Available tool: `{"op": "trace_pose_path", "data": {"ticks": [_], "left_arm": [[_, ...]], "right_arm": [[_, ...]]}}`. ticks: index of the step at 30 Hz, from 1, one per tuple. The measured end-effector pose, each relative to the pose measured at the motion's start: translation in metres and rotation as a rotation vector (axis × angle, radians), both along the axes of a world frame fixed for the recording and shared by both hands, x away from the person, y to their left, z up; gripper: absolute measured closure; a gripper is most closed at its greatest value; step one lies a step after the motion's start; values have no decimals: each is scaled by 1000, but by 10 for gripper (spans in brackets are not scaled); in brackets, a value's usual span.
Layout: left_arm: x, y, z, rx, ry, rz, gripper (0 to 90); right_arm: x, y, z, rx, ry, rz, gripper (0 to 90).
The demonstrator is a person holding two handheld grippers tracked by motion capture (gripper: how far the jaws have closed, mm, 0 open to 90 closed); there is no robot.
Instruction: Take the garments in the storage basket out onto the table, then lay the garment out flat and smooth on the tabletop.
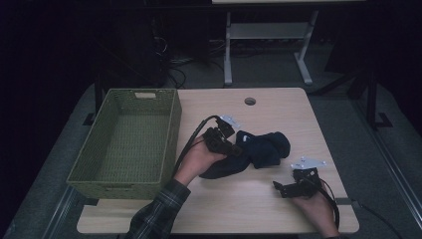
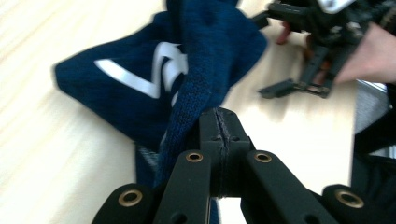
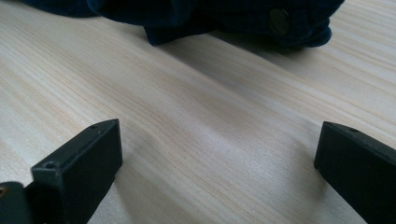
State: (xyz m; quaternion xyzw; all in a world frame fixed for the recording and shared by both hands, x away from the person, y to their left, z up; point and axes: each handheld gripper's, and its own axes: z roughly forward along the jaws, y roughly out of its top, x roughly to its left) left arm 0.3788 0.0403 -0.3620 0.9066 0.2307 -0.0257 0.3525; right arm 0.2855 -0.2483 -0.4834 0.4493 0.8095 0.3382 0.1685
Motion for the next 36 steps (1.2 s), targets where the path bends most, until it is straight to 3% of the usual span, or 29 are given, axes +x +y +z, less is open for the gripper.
{"op": "trace_pose_path", "data": {"ticks": [8,15,20,22,24,27,32,36], "left_arm": [[20,7,-4,14,-40,92,900],[40,12,-15,34,-34,161,900],[52,14,-24,83,-55,233,899],[59,13,-30,104,-45,260,899],[65,11,-36,154,-55,274,899],[69,9,-44,189,-51,294,899],[77,13,-46,172,-25,305,899],[73,19,-34,130,-17,296,898]], "right_arm": [[0,0,0,0,0,0,7],[0,0,0,1,1,-1,7],[0,0,0,3,0,-2,7],[0,0,0,2,1,-1,7],[0,0,0,2,0,-1,7],[0,0,0,2,1,-1,7],[0,0,0,2,1,-1,7],[0,0,0,2,1,-1,7]]}}
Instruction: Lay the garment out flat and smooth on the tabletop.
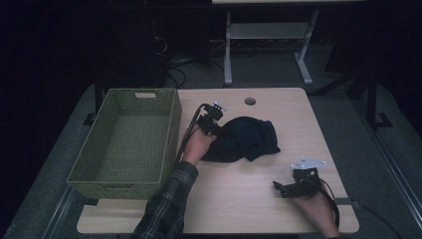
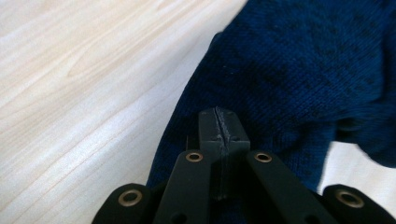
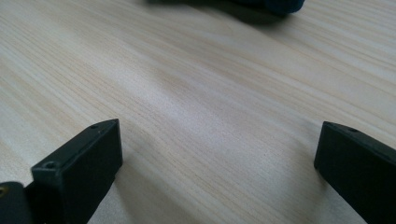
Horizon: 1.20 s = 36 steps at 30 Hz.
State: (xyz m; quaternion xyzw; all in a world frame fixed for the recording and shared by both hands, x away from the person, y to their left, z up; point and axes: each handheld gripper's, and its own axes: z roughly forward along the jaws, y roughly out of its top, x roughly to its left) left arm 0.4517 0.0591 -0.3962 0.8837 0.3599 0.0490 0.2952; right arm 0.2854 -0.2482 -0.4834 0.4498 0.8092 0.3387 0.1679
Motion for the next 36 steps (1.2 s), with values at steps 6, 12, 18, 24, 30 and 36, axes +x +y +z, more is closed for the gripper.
{"op": "trace_pose_path", "data": {"ticks": [6,12,18,24,30,36], "left_arm": [[-26,6,23,-51,-24,-56,897],[-62,9,30,-86,-36,-119,897],[-88,8,22,-89,-37,-160,896],[-90,1,-8,-39,-10,-191,838],[-85,-3,-22,22,-42,-209,708],[-78,-8,-33,49,-77,-215,648]], "right_arm": [[0,0,0,0,0,1,7],[0,0,0,-2,-2,1,7],[0,0,0,-2,-2,1,7],[0,0,0,-1,0,0,6],[-1,0,0,-3,-1,-1,7],[-1,0,0,-3,-4,1,7]]}}
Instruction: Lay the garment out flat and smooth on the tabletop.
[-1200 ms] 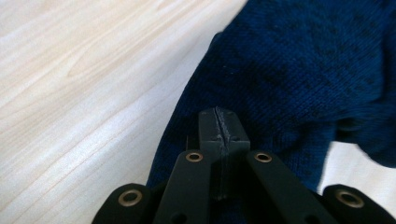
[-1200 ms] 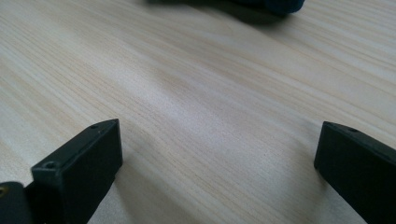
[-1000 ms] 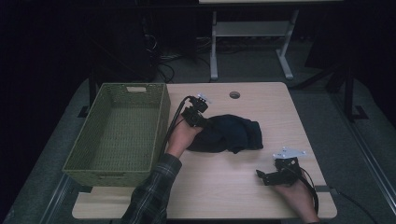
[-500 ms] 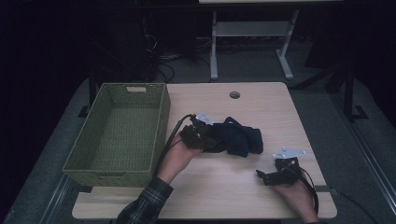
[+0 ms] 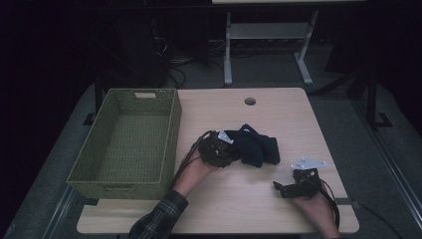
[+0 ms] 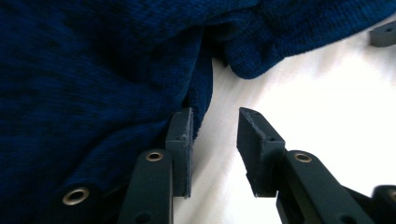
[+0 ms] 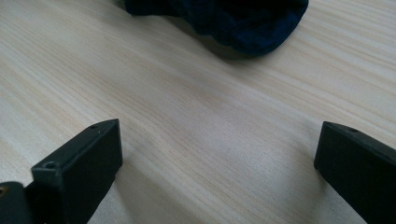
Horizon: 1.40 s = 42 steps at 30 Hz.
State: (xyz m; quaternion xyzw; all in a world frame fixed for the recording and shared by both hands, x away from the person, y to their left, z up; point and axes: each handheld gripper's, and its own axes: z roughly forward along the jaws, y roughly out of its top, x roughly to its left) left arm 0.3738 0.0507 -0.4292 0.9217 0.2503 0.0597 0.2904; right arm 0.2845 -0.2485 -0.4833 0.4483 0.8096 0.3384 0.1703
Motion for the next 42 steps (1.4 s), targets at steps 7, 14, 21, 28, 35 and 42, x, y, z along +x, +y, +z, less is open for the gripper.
{"op": "trace_pose_path", "data": {"ticks": [7,14,21,28,35,42], "left_arm": [[3,-3,-8,11,-20,8,643],[3,-3,-4,22,-63,3,610],[10,-11,-5,30,-143,-28,519],[30,-18,-13,17,-143,1,539],[45,-13,-17,5,-96,42,814],[50,-12,-18,8,-64,49,900]], "right_arm": [[0,0,0,3,6,-4,7],[-1,-1,0,2,8,5,8],[-1,-1,0,2,7,9,7],[-1,-1,0,3,7,9,7],[-1,-1,0,4,7,9,7],[-3,-3,6,14,-7,29,178]]}}
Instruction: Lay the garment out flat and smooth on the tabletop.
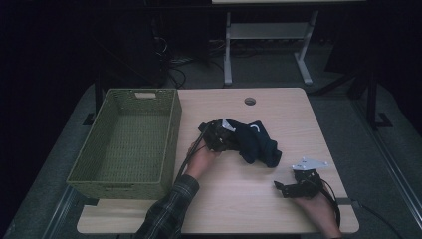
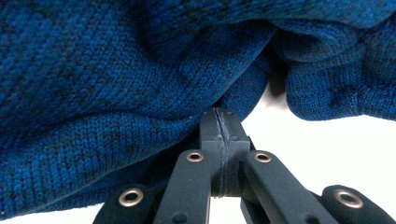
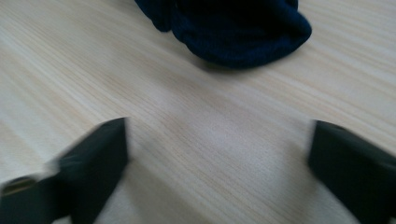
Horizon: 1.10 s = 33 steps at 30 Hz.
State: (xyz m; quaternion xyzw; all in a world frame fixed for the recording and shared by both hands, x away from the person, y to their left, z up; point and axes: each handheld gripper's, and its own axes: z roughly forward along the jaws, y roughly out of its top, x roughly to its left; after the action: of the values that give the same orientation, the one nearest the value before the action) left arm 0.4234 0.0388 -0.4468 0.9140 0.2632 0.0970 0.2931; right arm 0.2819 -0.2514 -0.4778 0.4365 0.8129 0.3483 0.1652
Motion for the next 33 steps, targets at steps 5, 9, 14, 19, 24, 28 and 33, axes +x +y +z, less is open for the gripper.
{"op": "trace_pose_path", "data": {"ticks": [5,9,14,19,24,28,33], "left_arm": [[1,-1,0,-10,4,5,900],[1,-1,1,1,9,0,900],[1,-2,1,1,12,-3,900],[1,-2,1,-4,20,-4,900],[-2,-2,5,-15,27,-11,900],[-9,-3,13,-14,23,-37,900],[-20,-1,24,-44,25,-66,900]], "right_arm": [[-3,1,23,98,-66,46,302],[2,8,35,155,-84,107,388],[16,15,42,186,-103,144,548],[24,17,50,194,-137,173,832],[28,13,64,210,-153,172,861],[31,8,81,219,-177,167,866],[35,3,103,212,-204,154,868]]}}
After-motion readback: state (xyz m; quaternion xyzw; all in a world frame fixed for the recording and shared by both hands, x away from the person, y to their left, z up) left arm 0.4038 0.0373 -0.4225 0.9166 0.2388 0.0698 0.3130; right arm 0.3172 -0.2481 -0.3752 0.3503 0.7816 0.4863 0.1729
